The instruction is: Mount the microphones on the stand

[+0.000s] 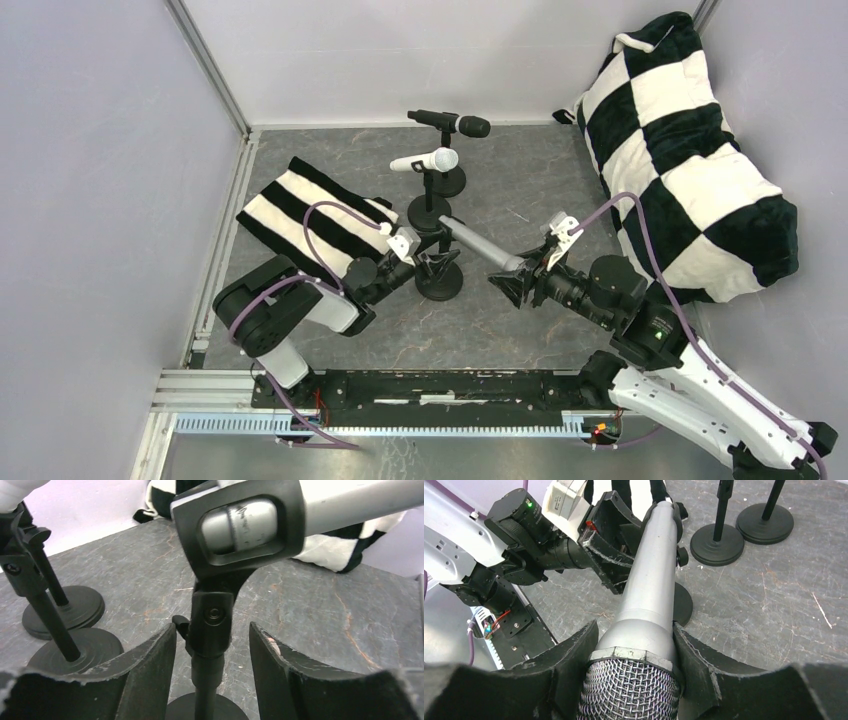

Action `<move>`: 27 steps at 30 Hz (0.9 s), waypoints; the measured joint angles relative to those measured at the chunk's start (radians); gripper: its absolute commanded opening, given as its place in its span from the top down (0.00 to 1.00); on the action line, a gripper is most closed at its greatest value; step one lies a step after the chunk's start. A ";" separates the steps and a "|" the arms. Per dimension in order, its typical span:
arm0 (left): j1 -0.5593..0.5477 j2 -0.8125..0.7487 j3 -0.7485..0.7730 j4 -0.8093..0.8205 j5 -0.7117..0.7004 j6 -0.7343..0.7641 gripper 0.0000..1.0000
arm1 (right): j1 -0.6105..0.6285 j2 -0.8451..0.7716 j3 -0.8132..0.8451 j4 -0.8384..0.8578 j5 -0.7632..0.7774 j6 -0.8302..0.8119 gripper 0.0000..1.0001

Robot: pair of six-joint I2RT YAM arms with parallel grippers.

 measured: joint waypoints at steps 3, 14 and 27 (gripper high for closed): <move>0.000 0.025 0.017 0.005 -0.022 0.000 0.38 | 0.000 0.023 0.023 -0.023 0.006 0.014 1.00; -0.002 0.058 0.084 0.006 -0.030 0.006 0.59 | -0.001 0.060 0.060 -0.059 -0.014 0.024 1.00; -0.003 0.054 0.113 -0.032 0.006 0.032 0.90 | -0.002 0.196 0.262 -0.240 0.009 0.019 1.00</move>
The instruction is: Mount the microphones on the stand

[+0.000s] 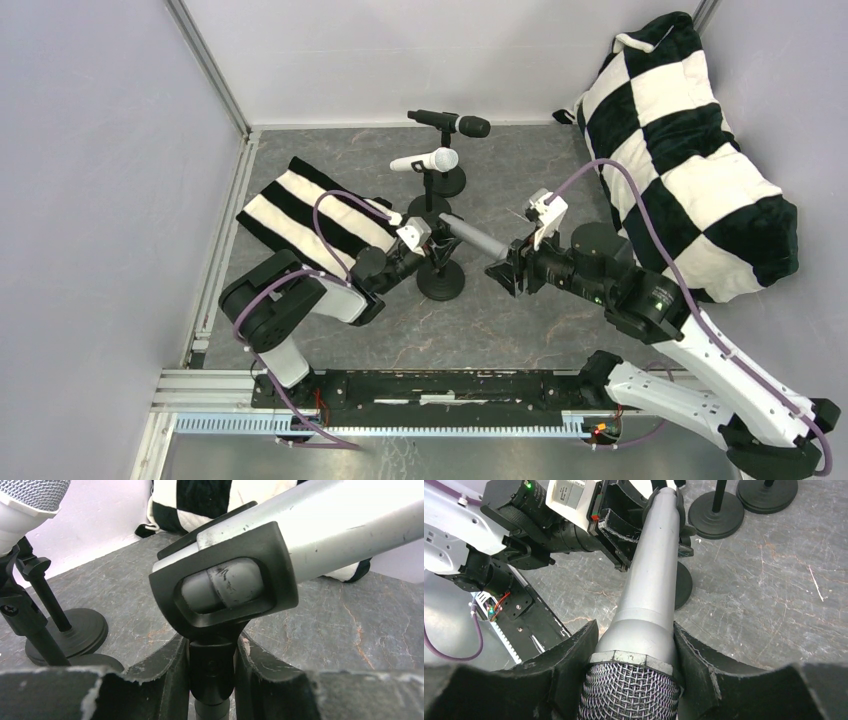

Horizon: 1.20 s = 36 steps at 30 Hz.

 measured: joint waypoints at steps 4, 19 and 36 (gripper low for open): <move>-0.002 -0.040 0.013 -0.096 0.004 0.023 0.92 | 0.002 0.066 0.085 -0.076 0.008 0.000 1.00; -0.034 -0.103 0.029 -0.236 -0.095 0.090 0.92 | 0.007 0.181 0.177 -0.131 0.023 -0.003 1.00; -0.036 -0.103 0.026 -0.238 -0.201 0.106 0.92 | -0.043 0.306 0.238 -0.126 -0.054 -0.053 1.00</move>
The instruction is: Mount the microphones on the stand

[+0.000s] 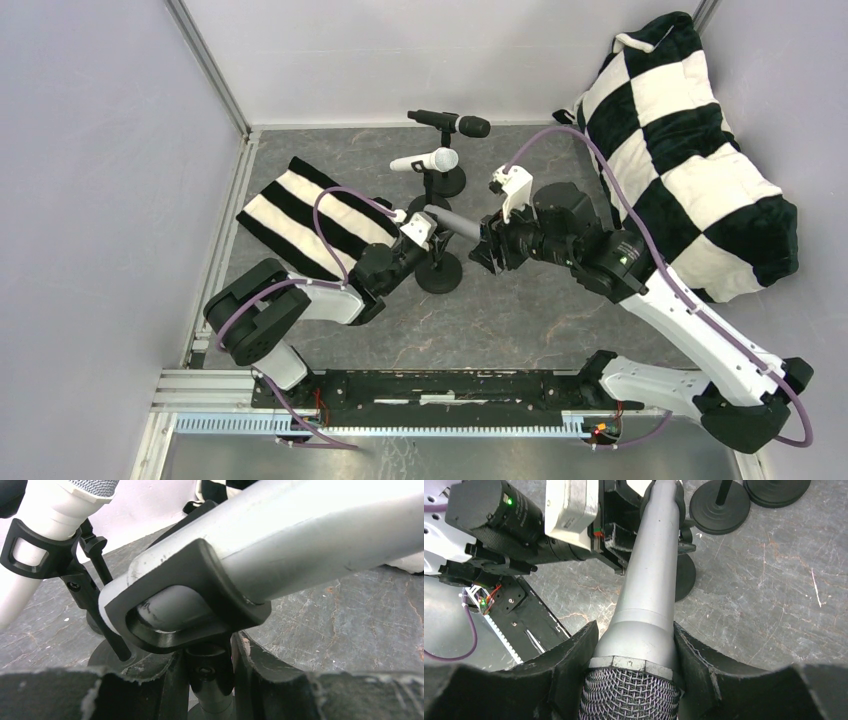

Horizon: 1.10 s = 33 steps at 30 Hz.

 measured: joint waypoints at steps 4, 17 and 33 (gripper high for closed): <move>-0.008 0.000 0.000 -0.001 -0.023 0.001 0.92 | -0.016 0.035 0.039 0.003 -0.015 -0.009 1.00; -0.011 0.000 -0.002 -0.013 -0.101 0.026 0.91 | -0.038 0.090 0.053 0.050 -0.052 -0.039 1.00; -0.018 0.000 -0.002 -0.015 -0.103 0.041 0.91 | -0.057 0.191 0.048 0.120 -0.089 -0.072 1.00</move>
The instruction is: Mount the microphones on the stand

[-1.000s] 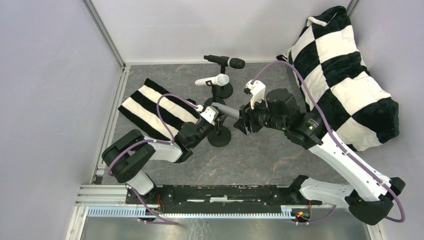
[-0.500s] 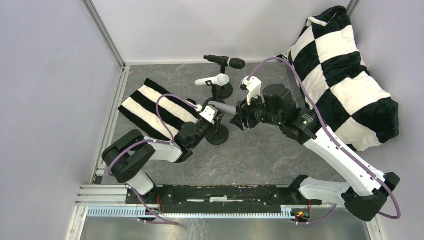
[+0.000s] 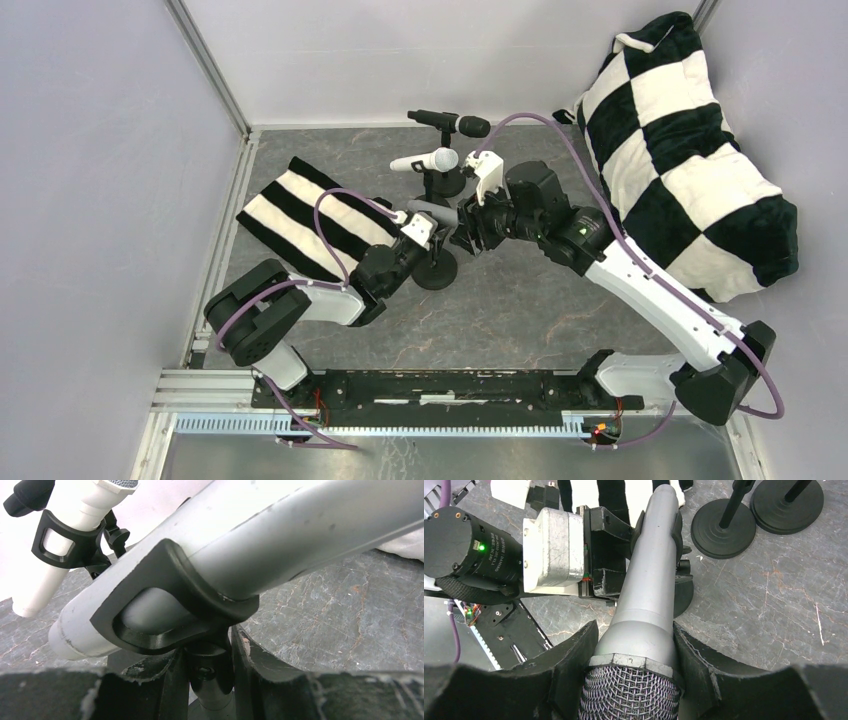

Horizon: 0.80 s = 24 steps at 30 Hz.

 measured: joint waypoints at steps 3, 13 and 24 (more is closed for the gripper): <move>-0.002 0.000 0.000 0.000 0.000 0.003 0.91 | -0.001 0.016 0.000 0.011 -0.002 -0.004 1.00; -0.002 0.000 0.000 0.000 -0.001 0.005 0.91 | -0.005 0.054 -0.005 0.053 -0.012 -0.005 1.00; -0.002 0.000 0.000 0.001 -0.002 0.004 0.91 | -0.011 0.124 0.014 0.099 -0.024 -0.007 1.00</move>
